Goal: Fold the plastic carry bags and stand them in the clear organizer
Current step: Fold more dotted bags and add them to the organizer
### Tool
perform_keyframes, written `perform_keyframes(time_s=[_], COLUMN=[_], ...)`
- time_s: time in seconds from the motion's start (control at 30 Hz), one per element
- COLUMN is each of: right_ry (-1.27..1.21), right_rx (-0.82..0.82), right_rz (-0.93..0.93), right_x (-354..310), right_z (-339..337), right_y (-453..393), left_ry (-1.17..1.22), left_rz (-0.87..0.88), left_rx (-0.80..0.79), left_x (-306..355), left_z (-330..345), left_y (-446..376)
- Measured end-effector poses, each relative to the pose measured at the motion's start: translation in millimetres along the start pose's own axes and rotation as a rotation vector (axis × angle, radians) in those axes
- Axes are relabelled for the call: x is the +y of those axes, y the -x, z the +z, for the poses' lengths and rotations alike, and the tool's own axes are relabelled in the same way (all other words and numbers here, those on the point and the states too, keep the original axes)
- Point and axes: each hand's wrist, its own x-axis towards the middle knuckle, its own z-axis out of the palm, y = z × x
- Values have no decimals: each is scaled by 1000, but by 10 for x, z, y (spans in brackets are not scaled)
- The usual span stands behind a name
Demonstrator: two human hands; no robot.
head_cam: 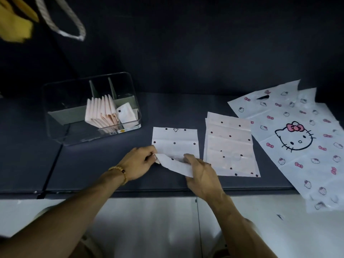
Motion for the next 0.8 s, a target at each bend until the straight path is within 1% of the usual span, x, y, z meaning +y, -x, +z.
perform_keyframes(time_s=[0.13,0.2,0.27,0.33,0.4,0.43,0.53,0.6,0.67,0.8], right_ry=[-306,-418,-420,-337,-267,-252,-228,-247,-250,-210], right_rx=[38,53,54,56,59,66,111,132,142,165], right_rz=[242,310,360,407,460,490,557,585,603,625], right_x=[-138,-164,-195,-212,-224,-223,-182,-164,-162,-160], right_z=[-26,-4,33,65,92,100,125,137,141,157], right_y=[-85,-123,-151,-199,-237,-252,-292,-322,-353,-404], left_ry=[206,352,487,541,489,415,196,125,50,-109], left_rz=[-116,-193,-245,-248,-237,-246,-309,-360,-389,-374], left_rx=[76,90,64,48,80,110,248,318,339,334], left_x=[-84,-139,-176,-188,-194,-206,-214,-192,-170,-160], left_z=[-79,-99,-94,-71,-34,-5,95,137,163,191], left_y=[75,123,175,212,206,176,51,-19,-76,-215])
